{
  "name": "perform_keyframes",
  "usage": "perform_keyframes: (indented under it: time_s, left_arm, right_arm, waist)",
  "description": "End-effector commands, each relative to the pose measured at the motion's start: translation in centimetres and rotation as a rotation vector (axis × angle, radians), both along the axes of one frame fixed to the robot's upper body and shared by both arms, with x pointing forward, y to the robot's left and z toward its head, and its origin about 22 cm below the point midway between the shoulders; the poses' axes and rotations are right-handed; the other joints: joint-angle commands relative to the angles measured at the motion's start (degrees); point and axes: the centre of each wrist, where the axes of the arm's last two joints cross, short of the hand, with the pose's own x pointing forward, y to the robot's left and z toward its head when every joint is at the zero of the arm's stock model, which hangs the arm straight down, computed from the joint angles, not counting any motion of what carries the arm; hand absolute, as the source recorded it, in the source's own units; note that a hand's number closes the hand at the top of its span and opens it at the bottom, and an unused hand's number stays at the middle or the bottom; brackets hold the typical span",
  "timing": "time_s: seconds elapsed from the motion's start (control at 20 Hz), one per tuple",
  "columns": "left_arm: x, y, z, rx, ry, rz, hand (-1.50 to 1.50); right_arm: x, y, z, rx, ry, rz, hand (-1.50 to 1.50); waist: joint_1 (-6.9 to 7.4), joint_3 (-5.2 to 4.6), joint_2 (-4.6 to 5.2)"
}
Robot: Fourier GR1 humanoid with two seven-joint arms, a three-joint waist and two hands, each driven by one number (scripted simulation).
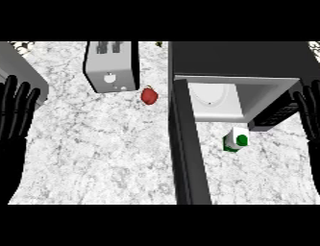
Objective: Pick up the milk, place it into the microwave and close the microwave
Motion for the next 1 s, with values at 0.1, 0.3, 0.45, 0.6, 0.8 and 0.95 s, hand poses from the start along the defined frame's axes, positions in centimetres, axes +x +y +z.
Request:
perform_keyframes:
  time_s: [0.1, 0.3, 0.45, 0.6, 0.8, 0.95]
  left_arm:
    - [-0.9, -1.6, 1.6, -0.038, -0.019, 0.057, -1.50]
    - [-1.8, -2.2, -2.4, -0.101, 0.092, 0.132, -1.50]
    - [-5.1, 0.1, -0.5, -0.107, 0.121, 0.138, -1.50]
    - [-5.3, 0.0, -2.1, -0.110, 0.116, 0.149, -1.50]
    - [-9.0, 0.2, -0.8, -0.112, 0.110, 0.145, -1.50]
    - [-8.4, 0.7, 0.2, -0.124, 0.119, 0.138, -1.50]
  right_arm:
    - [0.4, 2.7, 1.5, 0.018, -0.054, 0.094, -1.50]
    - [2.3, 4.0, 0.0, -0.004, 0.030, 0.227, -1.50]
    - [1.4, 4.8, 0.4, 0.011, 0.037, 0.253, -1.50]
    - [0.6, 5.8, 0.0, 0.005, 0.049, 0.231, -1.50]
    - [-0.6, 5.0, 0.3, -0.026, 0.051, 0.160, -1.50]
    - [-0.4, 4.2, 1.5, -0.020, 0.056, 0.107, -1.50]
  waist:
    - [-0.25, 1.89, 0.97]
    - [0.20, 1.86, 1.08]
    - [0.25, 1.87, 0.90]
    - [-0.20, 1.86, 0.98]
    - [-0.01, 1.86, 0.91]
    - [-0.20, 1.86, 0.98]
